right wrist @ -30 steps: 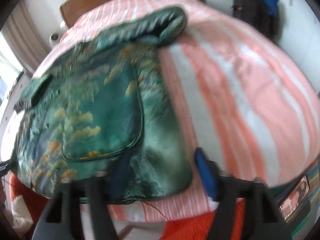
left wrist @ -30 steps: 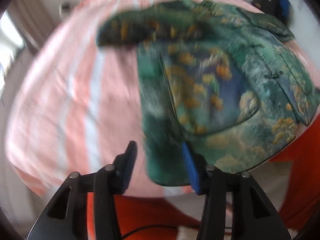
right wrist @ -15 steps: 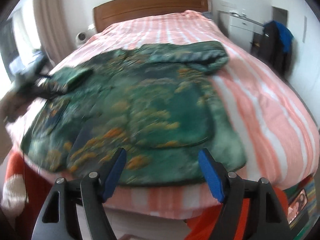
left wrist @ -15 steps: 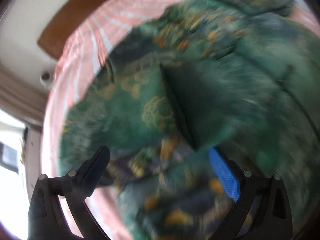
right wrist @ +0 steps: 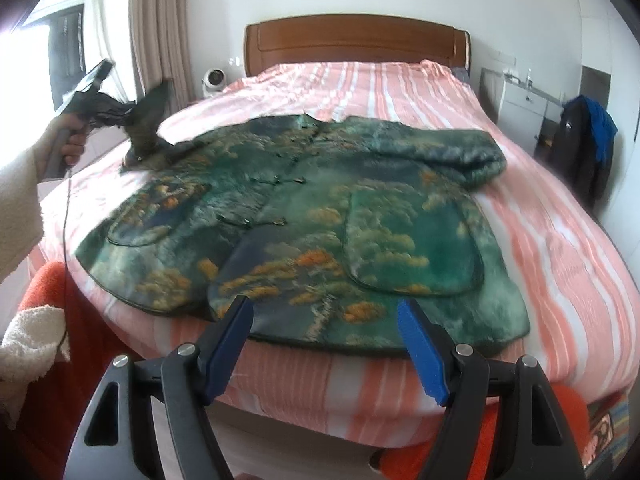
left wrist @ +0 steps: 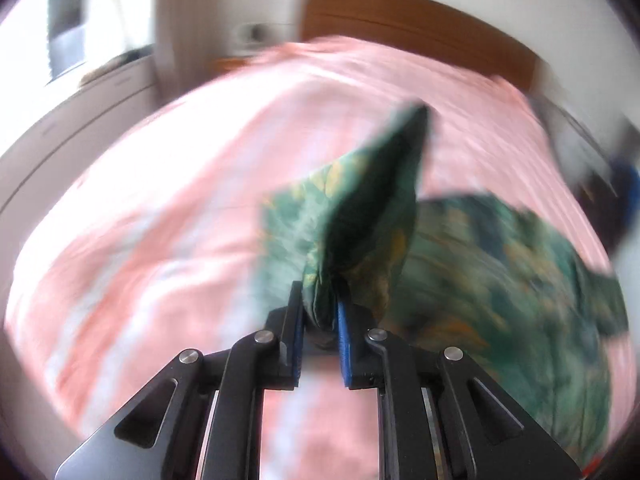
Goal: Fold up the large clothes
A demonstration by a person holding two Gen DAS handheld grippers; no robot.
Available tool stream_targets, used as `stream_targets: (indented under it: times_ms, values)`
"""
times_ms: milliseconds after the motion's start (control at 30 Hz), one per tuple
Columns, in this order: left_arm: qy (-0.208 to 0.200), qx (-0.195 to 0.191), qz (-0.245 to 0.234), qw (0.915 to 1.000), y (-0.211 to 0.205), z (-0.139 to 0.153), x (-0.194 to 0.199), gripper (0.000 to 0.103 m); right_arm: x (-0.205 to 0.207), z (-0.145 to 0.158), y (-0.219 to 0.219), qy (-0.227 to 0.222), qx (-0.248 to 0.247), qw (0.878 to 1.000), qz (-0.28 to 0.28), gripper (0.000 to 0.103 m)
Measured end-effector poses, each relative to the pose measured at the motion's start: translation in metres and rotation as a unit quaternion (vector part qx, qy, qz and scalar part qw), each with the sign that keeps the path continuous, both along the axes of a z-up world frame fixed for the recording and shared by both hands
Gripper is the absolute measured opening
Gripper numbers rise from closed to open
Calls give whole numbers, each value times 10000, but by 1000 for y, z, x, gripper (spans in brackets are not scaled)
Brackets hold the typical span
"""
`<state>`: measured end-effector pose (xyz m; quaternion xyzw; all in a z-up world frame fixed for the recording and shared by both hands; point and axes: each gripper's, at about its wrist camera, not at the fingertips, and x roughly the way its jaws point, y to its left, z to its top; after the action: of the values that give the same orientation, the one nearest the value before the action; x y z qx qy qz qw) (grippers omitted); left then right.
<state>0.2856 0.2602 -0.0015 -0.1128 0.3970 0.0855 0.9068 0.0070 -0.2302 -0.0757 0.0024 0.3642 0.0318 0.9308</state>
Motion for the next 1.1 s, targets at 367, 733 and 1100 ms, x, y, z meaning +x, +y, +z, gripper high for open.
stream_targets:
  times_ms: [367, 733, 1100]
  values:
    - [1025, -441, 2579, 9597, 181, -114, -52, 16, 1, -8, 17, 126, 94, 9993, 325, 74]
    - [117, -281, 1902, 9813, 96, -81, -101, 87, 83, 31, -74, -80, -592, 9981, -146, 81]
    - [-156, 976, 1013, 9899, -42, -101, -117, 93, 353, -55, -62, 1015, -2914, 9482, 749, 83]
